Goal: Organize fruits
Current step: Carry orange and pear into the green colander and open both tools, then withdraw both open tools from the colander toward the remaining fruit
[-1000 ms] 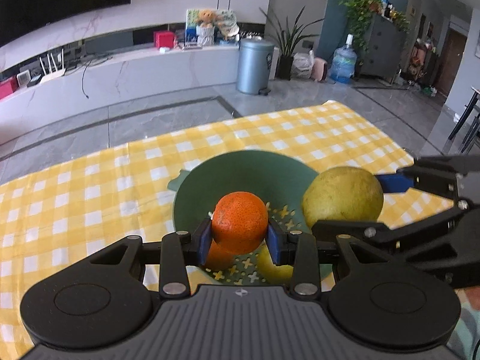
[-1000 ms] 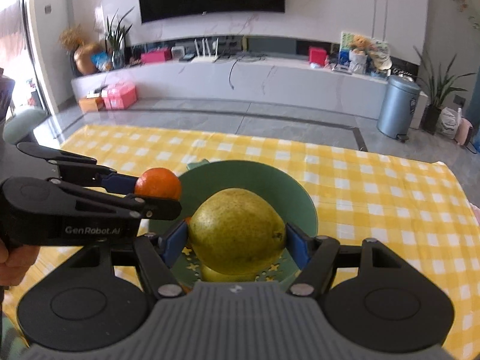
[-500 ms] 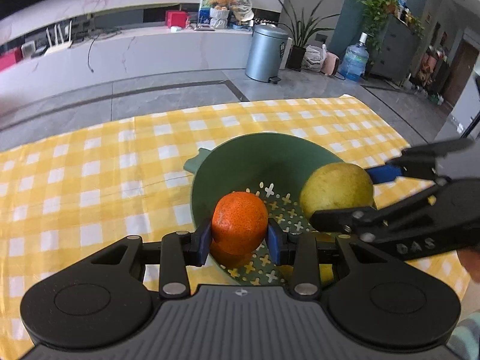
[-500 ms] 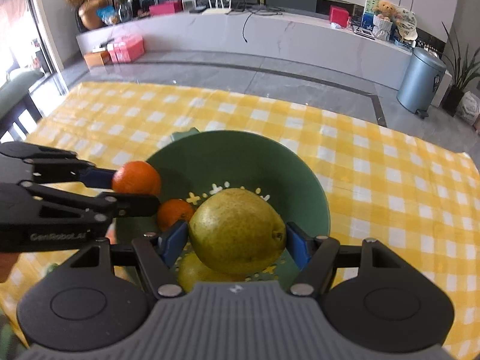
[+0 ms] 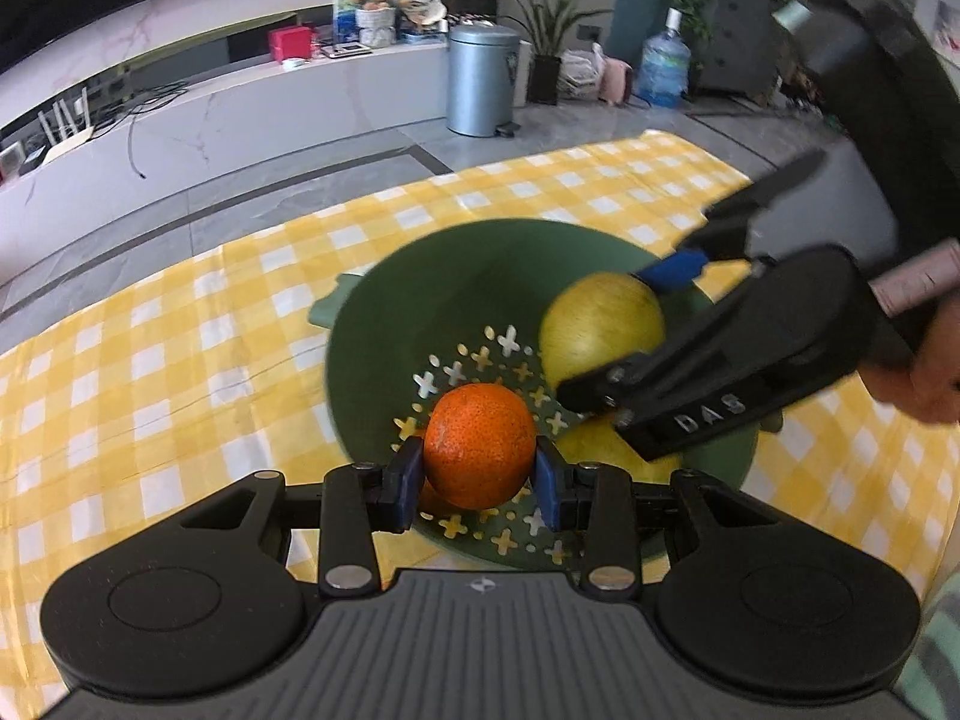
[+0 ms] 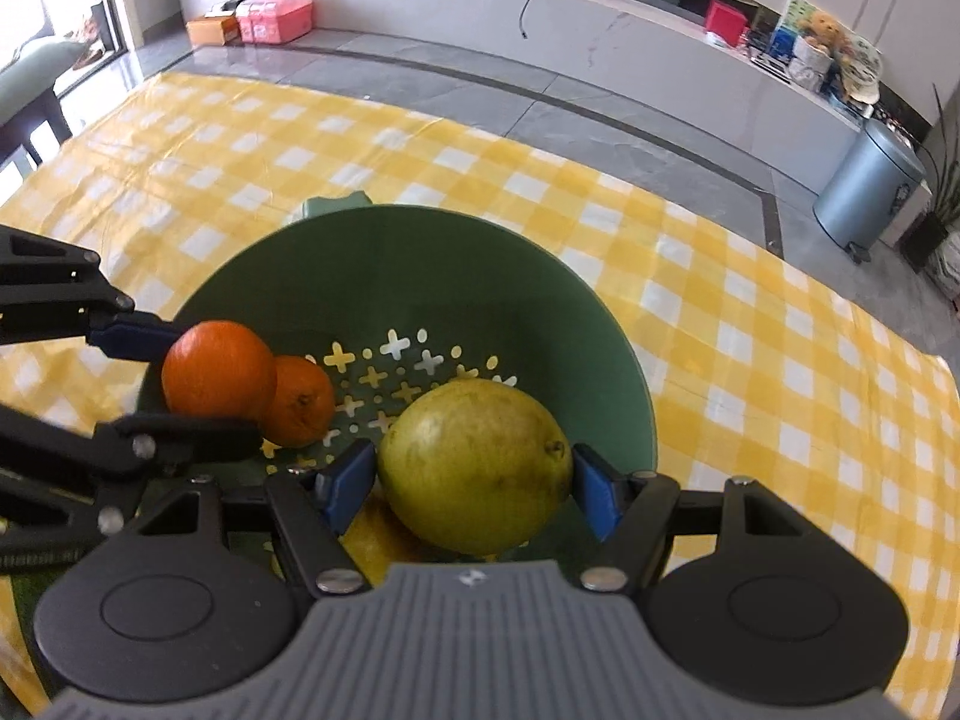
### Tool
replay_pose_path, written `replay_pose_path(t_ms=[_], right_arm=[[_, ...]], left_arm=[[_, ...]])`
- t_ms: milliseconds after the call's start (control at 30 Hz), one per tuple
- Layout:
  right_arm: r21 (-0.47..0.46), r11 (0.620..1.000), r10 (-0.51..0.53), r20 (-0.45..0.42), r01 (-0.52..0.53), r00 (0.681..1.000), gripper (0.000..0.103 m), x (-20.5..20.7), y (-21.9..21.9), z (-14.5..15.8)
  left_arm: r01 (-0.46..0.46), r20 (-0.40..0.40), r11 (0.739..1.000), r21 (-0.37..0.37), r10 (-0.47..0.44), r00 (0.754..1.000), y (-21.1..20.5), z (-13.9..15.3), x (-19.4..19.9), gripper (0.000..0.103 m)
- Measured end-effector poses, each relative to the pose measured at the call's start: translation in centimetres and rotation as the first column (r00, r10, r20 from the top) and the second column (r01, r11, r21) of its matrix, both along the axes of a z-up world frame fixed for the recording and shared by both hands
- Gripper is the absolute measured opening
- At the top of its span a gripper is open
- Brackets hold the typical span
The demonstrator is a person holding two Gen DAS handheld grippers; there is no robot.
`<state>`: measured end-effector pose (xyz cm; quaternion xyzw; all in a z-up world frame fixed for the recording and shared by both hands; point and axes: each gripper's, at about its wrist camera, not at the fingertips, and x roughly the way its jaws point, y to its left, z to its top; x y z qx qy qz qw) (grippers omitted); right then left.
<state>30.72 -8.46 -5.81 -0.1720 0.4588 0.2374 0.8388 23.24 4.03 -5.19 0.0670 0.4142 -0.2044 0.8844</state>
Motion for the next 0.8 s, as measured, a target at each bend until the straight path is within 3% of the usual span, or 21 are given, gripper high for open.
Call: replay_pose_path(t_ms=[200,467,533,600,800], right_arm=[[-0.038,0.999,0.029,-0.027,-0.03,0.999,0.067,1.0,0.9,-0.8],[-0.095,0.995,0.025,-0.042,-0.029,0.999,0.067,1.4,1.6,-1.7],[-0.101,0.995,0.016,-0.047,-0.02,0.999,0.067,1.5,1.6,-2.0],[-0.101,0.995,0.0,-0.051,-0.006,0.999,0.065,1.6,1.6,-2.1],[-0.111,0.994,-0.009,-0.05,0.003,0.999,0.064,1.5,1.8,-1.9]], left_arm=[[0.051,0.001,0.997,0.053,-0.051,0.999,-1.0,-0.6,-0.4,0.042],[0.053,0.027,0.99,0.131,-0.057,0.998,-2.3,-1.2,-0.8,0.043],[0.055,0.038,0.988,0.146,-0.061,0.997,-2.5,-1.3,-1.0,0.049],[0.062,0.044,0.987,0.151,-0.069,0.997,-2.5,-1.4,-1.1,0.053],[0.064,0.046,0.987,0.149,-0.072,0.996,-2.6,-1.3,-1.2,0.054]])
